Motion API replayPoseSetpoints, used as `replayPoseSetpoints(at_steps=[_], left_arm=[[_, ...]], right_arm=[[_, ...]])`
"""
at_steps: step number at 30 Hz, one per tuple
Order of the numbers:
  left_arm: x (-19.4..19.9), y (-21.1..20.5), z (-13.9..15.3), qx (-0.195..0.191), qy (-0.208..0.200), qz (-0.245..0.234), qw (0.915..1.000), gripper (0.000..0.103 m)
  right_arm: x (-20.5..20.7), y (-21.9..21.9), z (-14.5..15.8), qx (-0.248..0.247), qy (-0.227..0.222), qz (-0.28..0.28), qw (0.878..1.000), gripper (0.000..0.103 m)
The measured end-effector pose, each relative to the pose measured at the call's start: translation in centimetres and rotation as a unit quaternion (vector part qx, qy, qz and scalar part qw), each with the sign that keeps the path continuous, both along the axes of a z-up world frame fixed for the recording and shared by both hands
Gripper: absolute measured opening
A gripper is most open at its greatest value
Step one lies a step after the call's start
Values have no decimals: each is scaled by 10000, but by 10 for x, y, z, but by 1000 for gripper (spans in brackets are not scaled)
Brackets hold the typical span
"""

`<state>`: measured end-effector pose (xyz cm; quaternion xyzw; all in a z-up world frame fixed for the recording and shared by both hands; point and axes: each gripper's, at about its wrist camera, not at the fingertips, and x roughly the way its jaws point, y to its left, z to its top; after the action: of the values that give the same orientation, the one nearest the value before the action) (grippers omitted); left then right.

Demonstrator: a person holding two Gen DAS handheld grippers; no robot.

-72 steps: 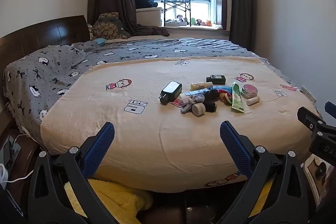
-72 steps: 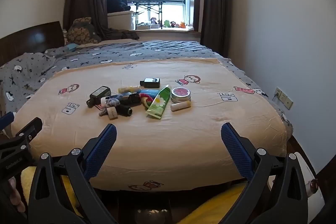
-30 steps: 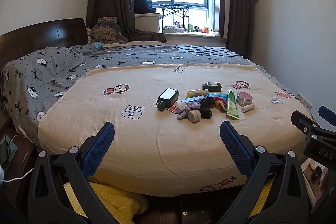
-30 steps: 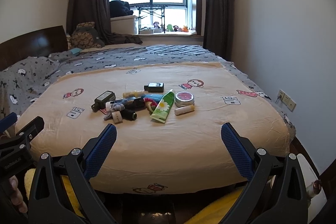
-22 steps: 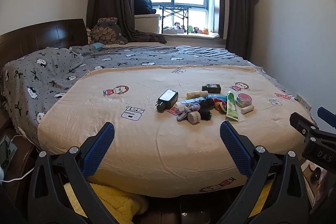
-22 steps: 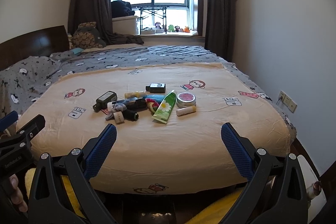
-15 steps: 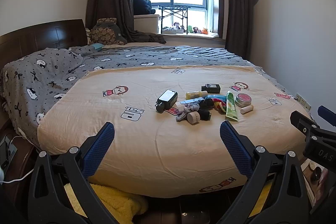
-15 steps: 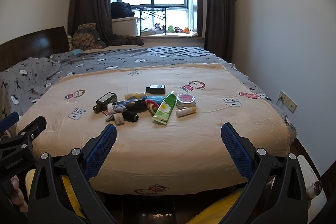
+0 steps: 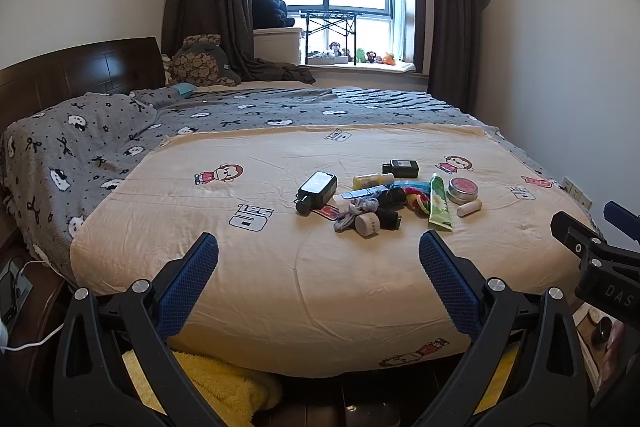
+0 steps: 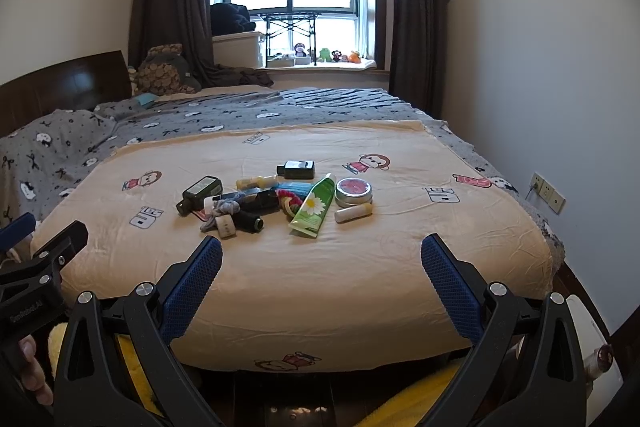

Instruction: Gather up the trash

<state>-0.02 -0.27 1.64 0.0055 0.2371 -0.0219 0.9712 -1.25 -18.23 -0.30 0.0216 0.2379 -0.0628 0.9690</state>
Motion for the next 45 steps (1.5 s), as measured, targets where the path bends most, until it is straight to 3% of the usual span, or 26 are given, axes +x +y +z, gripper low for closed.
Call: replayPoseSetpoints(at_steps=[15, 26, 36, 45], left_arm=[[7, -3, -15, 3, 142, -15, 9999, 95], [35, -3, -49, -11, 425, -114, 9990, 95], [82, -7, -93, -21, 752, -280, 9968, 95], [144, -25, -127, -258, 1266, -568, 9900, 95]], right_arm=[[3, -6, -9, 34, 21, -81, 10000, 100], [28, -22, -43, 62, 12, -150, 9999, 100], [85, -43, -88, 217, 515, -277, 9981, 100], [166, -71, -129, 117, 989, -298, 9946, 100]])
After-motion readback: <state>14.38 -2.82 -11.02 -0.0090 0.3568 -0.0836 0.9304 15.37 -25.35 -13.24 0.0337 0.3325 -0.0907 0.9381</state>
